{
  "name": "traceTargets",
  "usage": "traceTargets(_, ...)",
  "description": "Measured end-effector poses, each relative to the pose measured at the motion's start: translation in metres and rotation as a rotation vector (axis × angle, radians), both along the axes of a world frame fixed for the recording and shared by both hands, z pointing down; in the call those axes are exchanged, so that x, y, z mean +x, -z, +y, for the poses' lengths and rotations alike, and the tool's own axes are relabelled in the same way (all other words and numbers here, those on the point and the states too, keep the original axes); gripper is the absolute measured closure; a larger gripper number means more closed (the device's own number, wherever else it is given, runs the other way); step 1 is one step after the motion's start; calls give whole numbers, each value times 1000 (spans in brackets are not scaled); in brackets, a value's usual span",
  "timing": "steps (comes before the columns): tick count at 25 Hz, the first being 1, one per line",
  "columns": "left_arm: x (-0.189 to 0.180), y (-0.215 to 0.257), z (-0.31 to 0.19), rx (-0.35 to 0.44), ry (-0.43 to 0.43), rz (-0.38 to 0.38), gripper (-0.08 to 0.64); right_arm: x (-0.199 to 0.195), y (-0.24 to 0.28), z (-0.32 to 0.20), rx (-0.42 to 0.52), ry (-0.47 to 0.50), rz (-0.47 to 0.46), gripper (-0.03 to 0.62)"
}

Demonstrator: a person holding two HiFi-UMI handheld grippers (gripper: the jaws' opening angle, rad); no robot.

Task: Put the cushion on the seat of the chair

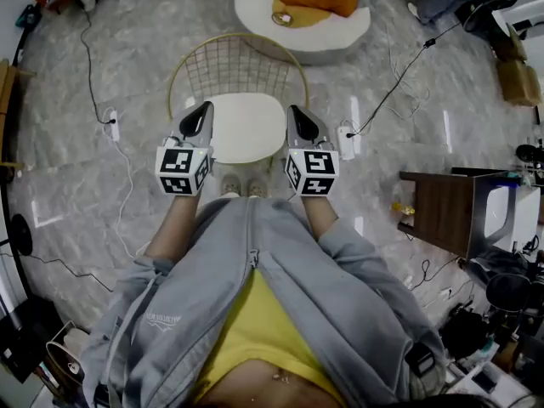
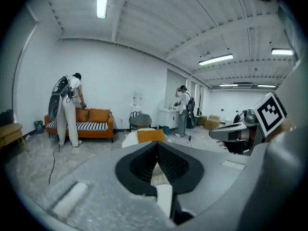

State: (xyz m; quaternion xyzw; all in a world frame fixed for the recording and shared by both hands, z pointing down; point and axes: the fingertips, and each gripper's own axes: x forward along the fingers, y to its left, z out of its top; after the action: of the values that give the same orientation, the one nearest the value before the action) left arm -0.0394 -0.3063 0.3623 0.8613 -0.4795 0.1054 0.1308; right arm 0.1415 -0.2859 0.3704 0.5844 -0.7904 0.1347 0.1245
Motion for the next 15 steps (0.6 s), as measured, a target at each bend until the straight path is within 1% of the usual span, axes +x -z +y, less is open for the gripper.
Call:
traceTargets(3,-2,53,-5,102,36,32,552,-2,46,-8,94,3,-6,593)
traceTargets(7,-7,115,-9,235,65,57,552,-4,106,-17,228,15,36,594)
traceTargets(11,-7,154,-10,289,68,91,552,-9,162,-20,335,35,61,592)
traceTargets(15,-8,173,-7,321,71,80,552,-18,200,-16,407,48,57,592)
